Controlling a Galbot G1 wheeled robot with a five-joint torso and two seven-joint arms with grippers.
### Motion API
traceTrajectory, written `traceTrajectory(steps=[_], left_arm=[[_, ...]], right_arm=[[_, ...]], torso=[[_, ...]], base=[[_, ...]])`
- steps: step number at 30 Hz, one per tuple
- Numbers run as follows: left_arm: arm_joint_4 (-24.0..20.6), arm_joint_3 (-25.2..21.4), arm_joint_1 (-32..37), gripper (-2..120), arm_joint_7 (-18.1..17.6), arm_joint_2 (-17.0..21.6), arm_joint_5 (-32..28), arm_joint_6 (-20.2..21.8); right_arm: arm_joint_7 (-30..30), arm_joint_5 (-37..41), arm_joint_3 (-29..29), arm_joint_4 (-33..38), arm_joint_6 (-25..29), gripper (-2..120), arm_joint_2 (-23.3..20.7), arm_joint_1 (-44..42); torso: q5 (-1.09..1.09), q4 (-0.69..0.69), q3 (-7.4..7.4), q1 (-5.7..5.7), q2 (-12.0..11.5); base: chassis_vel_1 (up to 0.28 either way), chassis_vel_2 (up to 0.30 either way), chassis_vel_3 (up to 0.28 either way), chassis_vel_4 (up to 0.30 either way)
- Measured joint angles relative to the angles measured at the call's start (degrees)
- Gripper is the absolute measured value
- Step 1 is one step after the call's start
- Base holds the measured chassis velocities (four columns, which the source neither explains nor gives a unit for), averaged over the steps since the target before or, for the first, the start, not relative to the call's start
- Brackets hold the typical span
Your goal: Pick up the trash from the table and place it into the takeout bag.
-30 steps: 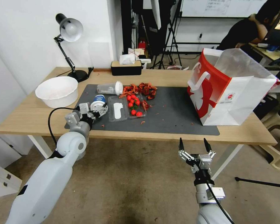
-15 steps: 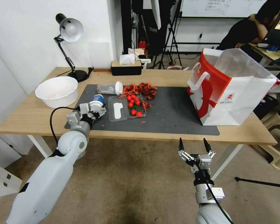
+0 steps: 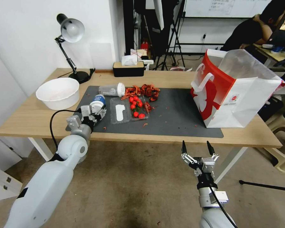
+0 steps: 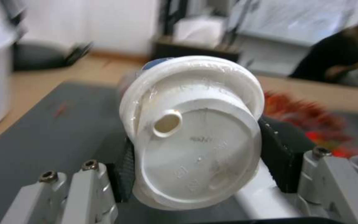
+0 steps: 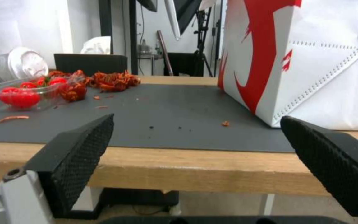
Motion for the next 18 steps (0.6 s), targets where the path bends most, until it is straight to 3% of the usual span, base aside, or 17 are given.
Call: traceTrajectory(steps=[1, 3, 7, 18], left_arm=[[0.38, 0.01, -0.16, 61, 3.88, 0.8, 0.02, -3.07], [0.59, 0.07, -0.39, 61, 5.5, 1.18, 0.02, -4.49], [1.54, 1.42, -2.56, 61, 12.22, 3.36, -0.76, -9.7], [1.17, 8.79, -11.37, 61, 15.4, 7.31, -3.97, -12.29]], right_arm=[[0.0, 0.0, 0.01, 0.04, 0.11, 100, 0.01, -0.08], [0.0, 0.0, 0.03, 0.05, 0.14, 100, 0.02, -0.12], [0.0, 0.01, 0.2, 0.14, 0.35, 100, 0.19, -0.45], [0.53, -0.18, 0.72, 0.4, 0.44, 100, 0.8, -1.39]], torso=[[0.01, 0.01, 0.0, 0.0, 0.0], [0.01, 0.01, 0.0, 0.0, 0.0], [0.01, 0.01, 0.0, 0.0, 0.0], [0.01, 0.01, 0.0, 0.0, -0.01]], base=[[0.0, 0.0, 0.0, 0.0], [0.0, 0.0, 0.0, 0.0], [0.0, 0.0, 0.0, 0.0], [0.0, 0.0, 0.0, 0.0]])
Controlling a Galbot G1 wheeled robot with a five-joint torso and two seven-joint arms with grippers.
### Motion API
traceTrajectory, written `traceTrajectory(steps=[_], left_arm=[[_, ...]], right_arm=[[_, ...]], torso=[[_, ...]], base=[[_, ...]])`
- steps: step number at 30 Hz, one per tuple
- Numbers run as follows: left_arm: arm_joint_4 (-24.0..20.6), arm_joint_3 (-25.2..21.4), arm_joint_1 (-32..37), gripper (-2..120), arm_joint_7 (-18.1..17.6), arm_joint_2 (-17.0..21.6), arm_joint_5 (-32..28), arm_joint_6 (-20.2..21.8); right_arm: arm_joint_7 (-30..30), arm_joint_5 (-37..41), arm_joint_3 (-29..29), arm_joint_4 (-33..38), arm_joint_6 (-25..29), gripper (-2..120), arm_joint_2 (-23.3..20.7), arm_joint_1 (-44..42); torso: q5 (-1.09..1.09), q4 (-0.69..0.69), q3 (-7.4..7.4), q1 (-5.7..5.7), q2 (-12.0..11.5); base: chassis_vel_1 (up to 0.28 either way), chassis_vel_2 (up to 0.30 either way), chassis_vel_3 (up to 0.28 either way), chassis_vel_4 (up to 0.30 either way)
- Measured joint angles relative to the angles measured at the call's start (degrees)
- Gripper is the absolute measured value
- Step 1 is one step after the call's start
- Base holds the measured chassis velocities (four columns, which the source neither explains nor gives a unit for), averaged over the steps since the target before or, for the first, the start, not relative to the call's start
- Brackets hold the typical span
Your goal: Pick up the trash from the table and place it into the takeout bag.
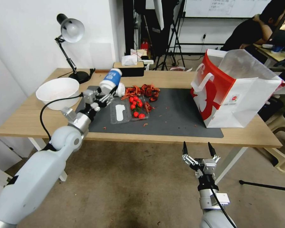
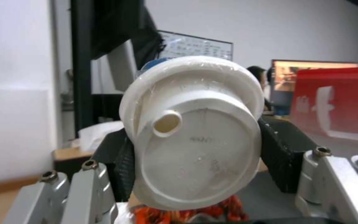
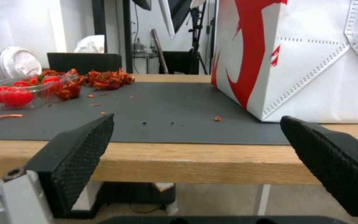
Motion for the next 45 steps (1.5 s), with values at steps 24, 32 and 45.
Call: traceTrajectory(steps=[24, 32, 45], left_arm=[[12.03, 33.73, -39.22, 61, -0.33, -6.39, -11.96, -0.08], [21.43, 44.72, -52.72, 61, -1.0, -21.65, -17.41, 0.02], [35.81, 54.15, -58.54, 61, 0.51, -35.03, -18.85, -0.58]], right_arm=[[0.87, -0.21, 1.61, 0.04, 0.33, 100, -0.43, -0.08], [1.4, -0.21, 2.11, 0.23, 0.64, 100, -0.14, -0.07], [1.5, -0.12, 2.07, 0.28, 0.87, 100, 0.22, 0.45]], torso=[[0.02, 0.02, 0.01, 0.0, 0.0], [0.02, 0.0, 0.0, 0.0, 0.0], [0.02, -0.02, 0.0, 0.0, 0.0]], base=[[0.0, 0.0, 0.0, 0.0], [0.0, 0.0, 0.0, 0.0], [0.0, 0.0, 0.0, 0.0]])
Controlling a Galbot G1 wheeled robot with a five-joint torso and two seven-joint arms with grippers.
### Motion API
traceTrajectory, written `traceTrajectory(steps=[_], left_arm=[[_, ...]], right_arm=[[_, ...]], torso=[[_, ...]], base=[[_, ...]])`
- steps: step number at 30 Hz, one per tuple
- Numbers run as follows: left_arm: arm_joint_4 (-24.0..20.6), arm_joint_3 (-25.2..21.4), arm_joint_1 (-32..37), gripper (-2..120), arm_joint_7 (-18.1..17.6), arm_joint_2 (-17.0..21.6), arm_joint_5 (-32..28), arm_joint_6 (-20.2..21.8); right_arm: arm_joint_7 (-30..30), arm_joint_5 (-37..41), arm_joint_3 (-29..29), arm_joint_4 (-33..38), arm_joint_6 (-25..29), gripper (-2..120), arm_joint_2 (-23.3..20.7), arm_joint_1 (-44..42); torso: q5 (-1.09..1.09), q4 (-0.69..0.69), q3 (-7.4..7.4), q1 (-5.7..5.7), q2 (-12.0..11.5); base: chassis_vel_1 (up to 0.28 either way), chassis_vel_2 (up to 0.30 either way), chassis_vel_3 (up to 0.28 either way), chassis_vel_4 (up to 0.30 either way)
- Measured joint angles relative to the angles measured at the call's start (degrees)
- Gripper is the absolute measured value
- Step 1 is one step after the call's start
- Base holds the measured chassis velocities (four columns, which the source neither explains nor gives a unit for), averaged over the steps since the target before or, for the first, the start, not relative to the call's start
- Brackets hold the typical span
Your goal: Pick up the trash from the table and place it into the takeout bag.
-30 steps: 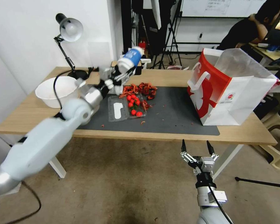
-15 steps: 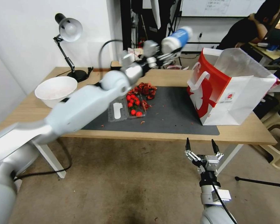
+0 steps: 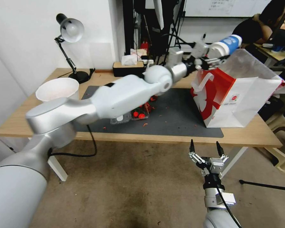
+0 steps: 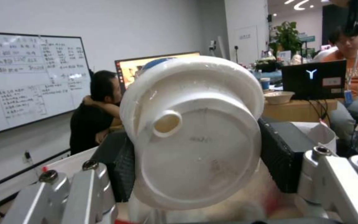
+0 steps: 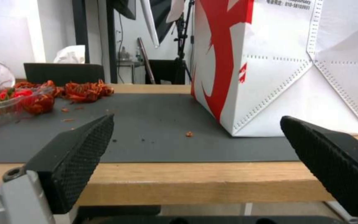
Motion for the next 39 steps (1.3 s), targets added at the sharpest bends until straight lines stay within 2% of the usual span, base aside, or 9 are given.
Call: traceTrajectory(steps=[2, 7, 16, 22, 26, 29, 33, 37, 39], left_arm=[[2.33, 0.54, -0.47, 61, 0.73, -2.13, -0.23, -0.05], [3.89, 1.07, -0.55, 64, 0.96, -3.14, -0.07, 0.14], [4.14, 0.75, -0.18, 97, 0.55, -2.66, 0.21, 0.42], [3.57, 0.49, -0.18, 100, 0.18, -2.49, 0.24, 0.45], [3.12, -1.35, -0.03, 100, -0.46, -1.99, 0.52, 0.44], [2.05, -3.19, 0.18, 100, -0.83, -0.44, 0.74, 0.43], [-2.43, -7.63, 1.48, 100, -2.04, 5.93, 0.78, 0.95], [-4.4, -9.69, 2.48, 100, -2.51, 8.81, 0.73, 1.21], [-6.55, -11.44, 3.84, 100, -2.93, 12.24, 0.55, 1.42]], right_arm=[[0.0, 0.02, -0.13, 0.0, 0.0, 100, 0.33, 0.2], [0.0, 0.03, -0.23, -0.02, 0.09, 100, 0.68, 0.25], [0.0, 0.03, -0.27, -0.09, 0.2, 100, 0.86, 0.3], [0.0, 0.02, -0.32, -0.05, 0.19, 100, 0.97, 0.32], [0.09, 0.01, -0.19, 0.18, 0.17, 100, 1.01, 0.09], [0.18, -0.06, -0.05, 0.19, 0.17, 100, 0.99, -0.14], [0.22, -0.2, 0.11, 0.39, 0.16, 100, 0.93, -0.46], [0.24, -0.31, 0.11, 0.39, 0.13, 100, 0.92, -0.47], [0.24, -0.37, 0.09, 0.39, 0.01, 100, 0.87, -0.47]], torso=[[-0.02, 0.02, 0.0, 0.0, 0.0], [-0.01, 0.02, 0.0, 0.0, 0.0], [-0.02, 0.03, 0.0, 0.0, 0.0], [-0.02, 0.01, 0.0, 0.0, 0.0], [-0.02, 0.0, 0.0, 0.0, 0.0], [-0.02, -0.01, -0.01, -0.01, 0.0], [-0.04, 0.03, 0.0, 0.0, 0.0], [-0.05, 0.03, -0.01, 0.0, 0.0], [-0.04, 0.02, -0.01, -0.01, 0.01]], base=[[0.0, 0.0, 0.0, 0.0], [0.0, 0.0, 0.0, 0.0], [0.0, 0.0, 0.0, 0.0], [0.0, 0.0, 0.0, 0.0], [0.0, 0.0, 0.0, 0.0], [0.0, 0.0, 0.0, 0.0], [0.0, 0.0, 0.0, 0.0], [0.0, 0.0, 0.0, 0.0], [0.0, 0.0, 0.0, 0.0]])
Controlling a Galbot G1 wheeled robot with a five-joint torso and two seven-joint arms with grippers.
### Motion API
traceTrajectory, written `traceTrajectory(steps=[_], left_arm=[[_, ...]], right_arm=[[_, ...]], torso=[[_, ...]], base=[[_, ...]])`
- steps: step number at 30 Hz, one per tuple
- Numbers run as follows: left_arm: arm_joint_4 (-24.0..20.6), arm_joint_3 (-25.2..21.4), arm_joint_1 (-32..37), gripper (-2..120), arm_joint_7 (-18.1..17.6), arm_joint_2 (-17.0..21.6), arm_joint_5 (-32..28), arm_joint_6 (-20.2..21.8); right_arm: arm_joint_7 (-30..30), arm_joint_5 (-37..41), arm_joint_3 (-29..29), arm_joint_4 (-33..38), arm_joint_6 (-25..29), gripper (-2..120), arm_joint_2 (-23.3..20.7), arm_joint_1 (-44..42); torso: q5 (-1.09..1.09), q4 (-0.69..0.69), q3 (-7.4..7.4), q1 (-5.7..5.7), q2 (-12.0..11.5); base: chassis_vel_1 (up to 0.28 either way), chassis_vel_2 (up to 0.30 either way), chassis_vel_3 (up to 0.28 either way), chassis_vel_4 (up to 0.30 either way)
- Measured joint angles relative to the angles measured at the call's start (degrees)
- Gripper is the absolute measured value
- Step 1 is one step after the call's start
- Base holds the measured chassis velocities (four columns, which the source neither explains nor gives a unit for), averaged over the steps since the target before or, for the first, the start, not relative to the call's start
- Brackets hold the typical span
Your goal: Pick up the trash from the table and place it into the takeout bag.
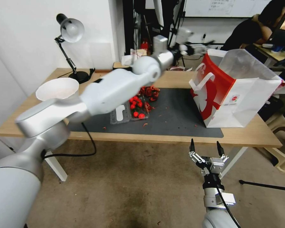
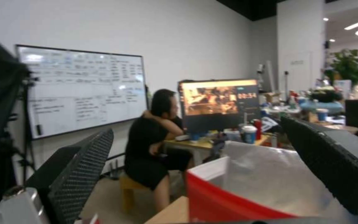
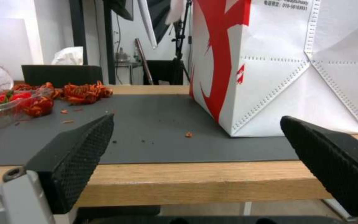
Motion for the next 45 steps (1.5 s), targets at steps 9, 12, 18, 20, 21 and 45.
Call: traceTrajectory(steps=[9, 12, 18, 20, 21, 45], left_arm=[[-8.71, -6.34, 11.02, 100, -0.38, 13.31, 1.17, 0.05], [-12.63, -9.8, 16.05, 100, -0.54, 17.8, 2.09, 0.05], [-18.69, -17.03, 24.96, 100, -0.66, 23.4, 3.81, 0.1], [-20.57, -20.02, 28.36, 100, -0.97, 24.6, 4.66, 0.33], [-21.99, -22.41, 31.22, 100, -1.16, 25.42, 5.52, 0.61], [-45.94, -65.16, 86.23, 100, -7.55, 23.9, 23.97, 0.84]], right_arm=[[0.07, -0.03, -0.15, 0.0, -0.71, 100, -0.34, 0.26], [0.08, -0.03, -0.17, 0.0, -0.84, 100, -0.36, 0.29], [0.08, -0.04, -0.22, -0.04, -0.92, 100, -0.29, 0.13], [0.08, -0.06, -0.25, 0.0, -1.07, 100, -0.28, 0.09], [0.08, -0.06, -0.29, 0.05, -1.21, 100, -0.26, 0.1], [-0.07, -0.83, -0.67, 0.31, -0.94, 100, 0.18, -0.21]], torso=[[-0.01, 0.0, 0.0, 0.0, 0.0], [0.0, 0.0, 0.0, 0.0, 0.0], [0.02, -0.01, 0.0, 0.0, 0.0], [0.02, -0.02, -0.01, 0.0, 0.0], [0.02, -0.01, -0.01, 0.0, 0.0], [0.04, 0.0, 0.0, -0.01, 0.0]], base=[[0.0, 0.0, 0.0, 0.0], [0.0, 0.0, 0.0, 0.0], [0.0, 0.0, 0.0, 0.0], [0.0, 0.0, 0.0, 0.0], [0.0, 0.0, 0.0, 0.0], [0.0, 0.0, 0.0, 0.0]])
